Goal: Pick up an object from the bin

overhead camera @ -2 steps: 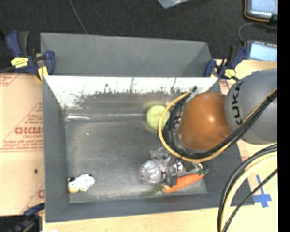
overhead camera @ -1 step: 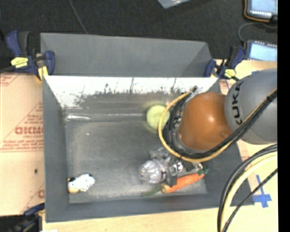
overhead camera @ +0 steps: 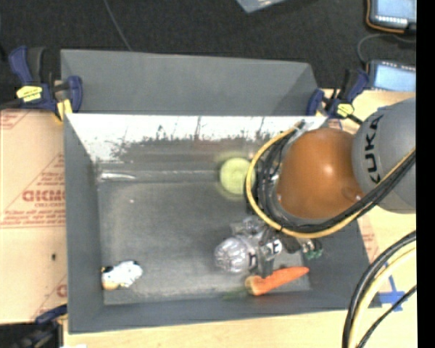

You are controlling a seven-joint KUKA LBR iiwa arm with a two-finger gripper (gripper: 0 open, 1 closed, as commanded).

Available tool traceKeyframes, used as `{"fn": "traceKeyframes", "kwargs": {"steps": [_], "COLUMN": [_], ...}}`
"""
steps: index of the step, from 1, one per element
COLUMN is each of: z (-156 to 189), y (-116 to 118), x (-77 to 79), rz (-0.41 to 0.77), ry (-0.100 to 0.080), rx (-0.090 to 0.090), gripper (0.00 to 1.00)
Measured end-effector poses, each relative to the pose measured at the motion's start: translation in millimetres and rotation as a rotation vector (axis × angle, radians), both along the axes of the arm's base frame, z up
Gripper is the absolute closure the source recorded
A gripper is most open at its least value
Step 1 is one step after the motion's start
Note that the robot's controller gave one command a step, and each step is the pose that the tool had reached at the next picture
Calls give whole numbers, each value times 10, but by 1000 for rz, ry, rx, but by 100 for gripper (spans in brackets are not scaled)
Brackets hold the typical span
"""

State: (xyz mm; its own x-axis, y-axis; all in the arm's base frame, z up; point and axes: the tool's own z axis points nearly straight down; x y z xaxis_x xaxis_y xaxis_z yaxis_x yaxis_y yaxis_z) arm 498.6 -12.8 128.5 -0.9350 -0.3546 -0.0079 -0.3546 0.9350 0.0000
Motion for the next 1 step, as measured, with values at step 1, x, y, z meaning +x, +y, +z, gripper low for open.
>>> {"fn": "traceKeyframes", "kwargs": {"steps": [1], "z": [719], "y": [-62], "x": [151], "rz": [-4], "ry": [-14], "rx": [1], "gripper": [100]}}
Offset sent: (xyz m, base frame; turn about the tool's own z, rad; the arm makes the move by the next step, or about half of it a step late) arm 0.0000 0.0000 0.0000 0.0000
